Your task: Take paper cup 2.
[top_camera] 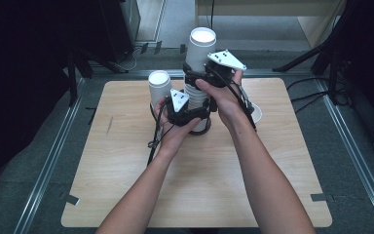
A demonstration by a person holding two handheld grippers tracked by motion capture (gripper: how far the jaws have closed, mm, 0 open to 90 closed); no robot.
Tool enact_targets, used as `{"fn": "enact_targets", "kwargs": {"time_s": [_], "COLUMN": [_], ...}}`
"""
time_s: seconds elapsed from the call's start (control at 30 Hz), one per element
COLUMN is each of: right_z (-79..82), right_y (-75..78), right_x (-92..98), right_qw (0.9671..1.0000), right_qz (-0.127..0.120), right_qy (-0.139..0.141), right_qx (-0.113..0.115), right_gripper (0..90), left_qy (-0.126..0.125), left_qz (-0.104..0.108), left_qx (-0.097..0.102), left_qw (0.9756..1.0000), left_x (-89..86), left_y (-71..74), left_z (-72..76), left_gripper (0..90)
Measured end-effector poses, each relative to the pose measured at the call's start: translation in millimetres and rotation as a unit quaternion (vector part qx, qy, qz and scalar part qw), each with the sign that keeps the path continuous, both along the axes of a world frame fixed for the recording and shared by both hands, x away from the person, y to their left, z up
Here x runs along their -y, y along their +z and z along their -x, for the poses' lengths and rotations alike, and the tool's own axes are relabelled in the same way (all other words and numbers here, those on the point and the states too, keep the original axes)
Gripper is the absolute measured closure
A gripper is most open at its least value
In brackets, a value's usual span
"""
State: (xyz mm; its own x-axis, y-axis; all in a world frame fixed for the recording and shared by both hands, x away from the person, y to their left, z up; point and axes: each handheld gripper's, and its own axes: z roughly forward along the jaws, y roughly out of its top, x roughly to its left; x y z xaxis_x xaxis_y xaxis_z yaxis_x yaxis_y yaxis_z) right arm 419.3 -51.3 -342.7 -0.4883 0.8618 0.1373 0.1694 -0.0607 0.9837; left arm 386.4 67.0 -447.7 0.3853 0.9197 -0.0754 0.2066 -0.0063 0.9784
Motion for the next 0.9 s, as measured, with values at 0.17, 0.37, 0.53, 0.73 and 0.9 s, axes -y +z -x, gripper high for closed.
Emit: {"fn": "enact_targets", "kwargs": {"time_s": [0.17, 0.37, 0.53, 0.73, 0.9], "right_z": [1.6, 1.1, 1.1, 2.0, 3.3], "right_y": [5.6, 3.3, 3.3, 7.3, 7.9], "right_x": [0.2, 0.4, -0.3, 2.9, 0.3], "right_qw": [0.9999, 1.0000, 1.0000, 0.9997, 0.9997], "right_qz": [-0.009, -0.005, -0.007, -0.025, -0.014], "right_qy": [-0.002, -0.002, -0.001, 0.005, -0.006], "right_qx": [0.008, -0.003, -0.003, 0.007, 0.019], "right_gripper": [10.2, 9.4, 8.6, 6.2, 11.8], "left_qy": [0.000, -0.003, -0.003, -0.004, -0.003], "left_qz": [0.000, -0.001, -0.001, -0.001, -0.001], "left_qx": [-0.001, -0.002, -0.002, -0.002, -0.002], "left_qw": [1.0000, 1.0000, 1.0000, 1.0000, 1.0000], "left_x": [-0.1, -1.0, -1.1, -1.3, -1.2], "left_y": [0.1, 0.4, 0.5, 0.4, 0.4], "left_z": [0.1, 0.5, 0.5, 0.5, 0.5], "left_gripper": [8.2, 8.5, 8.6, 8.6, 8.6]}}
